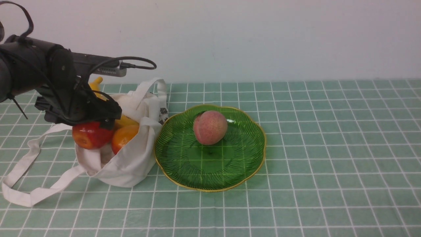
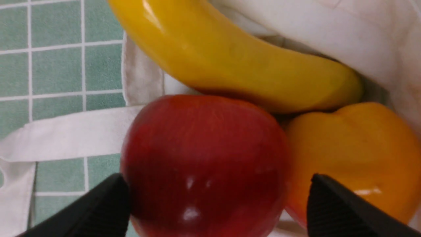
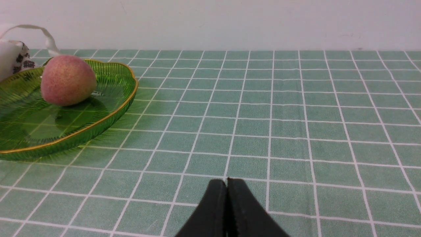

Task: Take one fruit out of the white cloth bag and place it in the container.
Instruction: 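Reach into the white bag and grasp the apple with the left gripper, then place the held apple onto the plate with the left gripper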

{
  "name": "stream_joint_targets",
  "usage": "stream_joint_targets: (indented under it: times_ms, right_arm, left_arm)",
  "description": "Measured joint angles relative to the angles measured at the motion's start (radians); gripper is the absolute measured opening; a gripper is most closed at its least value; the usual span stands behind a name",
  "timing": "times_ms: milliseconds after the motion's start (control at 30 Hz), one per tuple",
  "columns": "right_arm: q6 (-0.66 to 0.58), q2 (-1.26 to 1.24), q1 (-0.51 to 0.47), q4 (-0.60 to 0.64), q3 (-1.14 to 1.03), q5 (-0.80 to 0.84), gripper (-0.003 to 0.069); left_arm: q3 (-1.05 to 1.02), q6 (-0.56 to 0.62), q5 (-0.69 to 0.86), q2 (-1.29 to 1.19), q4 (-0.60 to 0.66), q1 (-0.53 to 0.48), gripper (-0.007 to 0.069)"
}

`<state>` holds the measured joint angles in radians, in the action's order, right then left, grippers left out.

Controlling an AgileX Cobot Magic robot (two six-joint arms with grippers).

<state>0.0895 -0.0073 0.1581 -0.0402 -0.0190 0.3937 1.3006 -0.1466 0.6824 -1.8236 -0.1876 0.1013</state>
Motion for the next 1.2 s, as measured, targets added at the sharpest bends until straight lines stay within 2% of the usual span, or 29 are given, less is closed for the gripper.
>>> stream_joint_targets:
  times_ms: [100,200,500,800,1000,1100,1200]
  right_arm:
    - [0.000,0.000,0.000,0.000,0.000,0.000,-0.0015]
    - [0.000,0.000,0.000,0.000,0.000,0.000,-0.0015]
    - [0.000,0.000,0.000,0.000,0.000,0.000,-0.0015]
    - [0.000,0.000,0.000,0.000,0.000,0.000,-0.0015]
    - [0.000,0.000,0.000,0.000,0.000,0.000,-0.0015]
    - [0.000,0.000,0.000,0.000,0.000,0.000,-0.0015]
    - [0.000,0.000,0.000,0.000,0.000,0.000,-0.0015]
  left_arm:
    - [0.000,0.000,-0.008,-0.031,-0.009,0.000,0.0659]
    - [0.001,-0.007,-0.012,-0.052,-0.013,0.000,0.0591]
    - [0.001,-0.034,0.002,-0.025,-0.037,0.000,0.0590]
    - [0.002,-0.048,0.103,0.232,-0.052,0.001,0.0590]
    - [0.002,-0.018,0.211,0.343,0.122,0.037,0.0590]
    - [0.003,0.021,0.228,0.350,0.221,0.086,0.0590]
    - [0.003,0.079,0.230,0.328,0.346,0.190,0.0590]
